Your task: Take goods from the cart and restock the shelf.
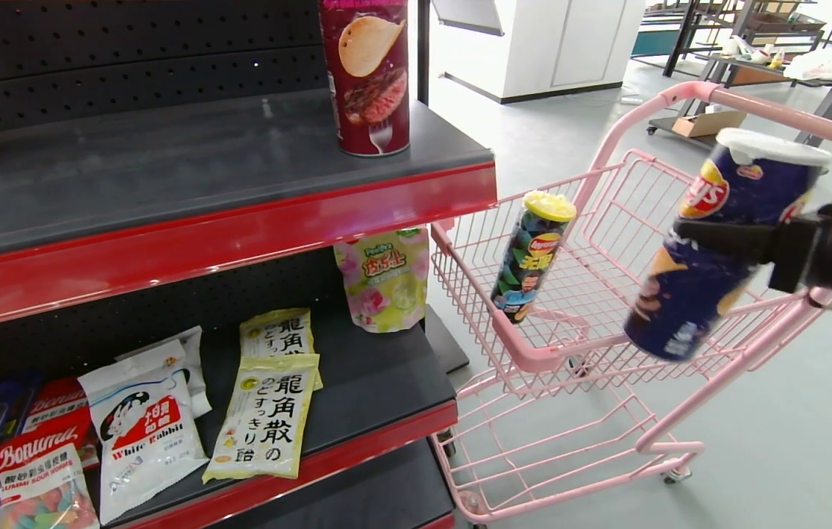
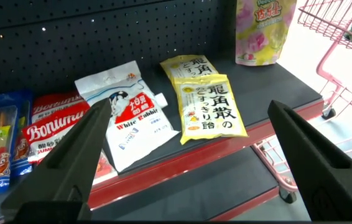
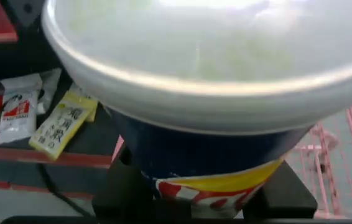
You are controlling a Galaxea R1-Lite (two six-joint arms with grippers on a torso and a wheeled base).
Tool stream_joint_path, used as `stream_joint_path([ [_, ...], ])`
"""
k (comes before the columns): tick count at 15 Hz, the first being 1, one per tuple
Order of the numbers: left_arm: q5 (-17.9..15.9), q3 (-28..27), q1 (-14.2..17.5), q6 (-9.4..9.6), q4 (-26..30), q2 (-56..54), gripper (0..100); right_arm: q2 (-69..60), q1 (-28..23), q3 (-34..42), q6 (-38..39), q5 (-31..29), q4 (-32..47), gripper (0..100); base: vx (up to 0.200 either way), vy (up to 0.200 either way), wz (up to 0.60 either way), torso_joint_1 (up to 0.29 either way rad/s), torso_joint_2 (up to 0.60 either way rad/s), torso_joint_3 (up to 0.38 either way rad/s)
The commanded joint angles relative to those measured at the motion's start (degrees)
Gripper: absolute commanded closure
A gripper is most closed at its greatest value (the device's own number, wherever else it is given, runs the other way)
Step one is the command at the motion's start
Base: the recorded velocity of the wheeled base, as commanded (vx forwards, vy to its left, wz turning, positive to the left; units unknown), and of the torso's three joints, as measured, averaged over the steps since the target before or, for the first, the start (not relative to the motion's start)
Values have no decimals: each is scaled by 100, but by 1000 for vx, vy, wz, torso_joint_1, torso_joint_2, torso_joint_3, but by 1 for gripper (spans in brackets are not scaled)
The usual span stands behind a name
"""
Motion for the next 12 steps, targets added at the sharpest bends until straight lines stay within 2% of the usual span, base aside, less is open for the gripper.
stream_joint_path([
  [1,1,-2,0,0,0,5,0,-1700,-10,-149,-370,-206,1768,100,0,0,0,0,0,0],
  [3,1,-2,0,0,0,5,0,-2288,263,185,-352,-232,2093,100,0,0,0,0,0,0],
  [6,1,-2,0,0,0,5,0,-2288,694,344,-255,-144,2075,100,0,0,0,0,0,0],
  [12,1,-2,0,0,0,5,0,-2315,904,607,-282,-100,2093,100,0,0,0,3,-26,-26],
])
